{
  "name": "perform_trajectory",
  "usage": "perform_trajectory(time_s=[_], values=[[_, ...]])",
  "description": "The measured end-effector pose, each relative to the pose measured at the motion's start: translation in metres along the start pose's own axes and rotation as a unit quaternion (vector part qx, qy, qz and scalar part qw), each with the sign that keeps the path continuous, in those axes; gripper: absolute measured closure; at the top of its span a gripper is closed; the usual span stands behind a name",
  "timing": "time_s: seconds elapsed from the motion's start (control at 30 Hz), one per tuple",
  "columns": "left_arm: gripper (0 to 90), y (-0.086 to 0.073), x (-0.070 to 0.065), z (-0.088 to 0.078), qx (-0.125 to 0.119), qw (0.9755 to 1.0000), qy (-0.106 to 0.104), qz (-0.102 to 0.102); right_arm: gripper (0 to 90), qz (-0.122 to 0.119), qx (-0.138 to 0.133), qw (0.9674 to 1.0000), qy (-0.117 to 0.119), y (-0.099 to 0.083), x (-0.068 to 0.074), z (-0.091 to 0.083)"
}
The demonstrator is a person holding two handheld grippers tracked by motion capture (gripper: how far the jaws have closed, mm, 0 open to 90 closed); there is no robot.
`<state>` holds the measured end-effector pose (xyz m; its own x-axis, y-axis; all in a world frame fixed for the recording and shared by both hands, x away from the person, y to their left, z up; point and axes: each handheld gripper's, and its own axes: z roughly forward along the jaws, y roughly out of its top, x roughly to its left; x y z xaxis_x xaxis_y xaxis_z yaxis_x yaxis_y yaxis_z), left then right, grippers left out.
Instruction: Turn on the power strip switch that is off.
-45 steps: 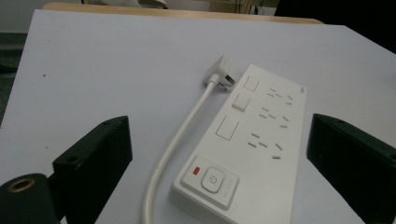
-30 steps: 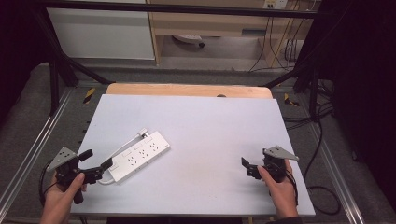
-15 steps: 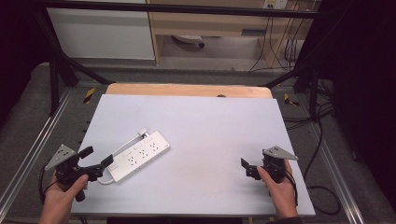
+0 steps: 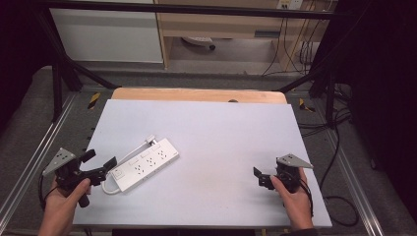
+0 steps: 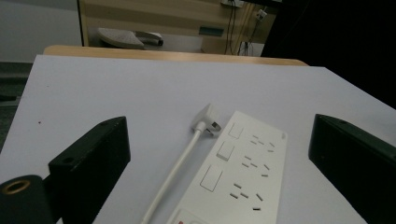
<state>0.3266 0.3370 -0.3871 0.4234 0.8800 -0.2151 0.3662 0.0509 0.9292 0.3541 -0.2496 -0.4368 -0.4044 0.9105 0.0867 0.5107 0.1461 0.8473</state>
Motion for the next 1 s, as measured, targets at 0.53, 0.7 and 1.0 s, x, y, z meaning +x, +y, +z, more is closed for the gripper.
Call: perform_trajectory(time_s=[0.53,0.7,1.0], values=[[5.7,0.012,-0.002,0.005,-0.005,1.0,-0.003,0.007,2.8,0.001,0.001,1.0,0.002,0.0,0.0,0.0],[5.7,0.015,-0.002,0.006,-0.008,0.9999,-0.002,0.007,2.8,0.001,0.001,1.0,0.002,0.0,0.0,0.0],[4.8,0.019,-0.002,0.009,-0.006,0.9999,-0.003,0.011,2.7,0.002,0.001,1.0,0.001,0.0,0.0,0.0]])
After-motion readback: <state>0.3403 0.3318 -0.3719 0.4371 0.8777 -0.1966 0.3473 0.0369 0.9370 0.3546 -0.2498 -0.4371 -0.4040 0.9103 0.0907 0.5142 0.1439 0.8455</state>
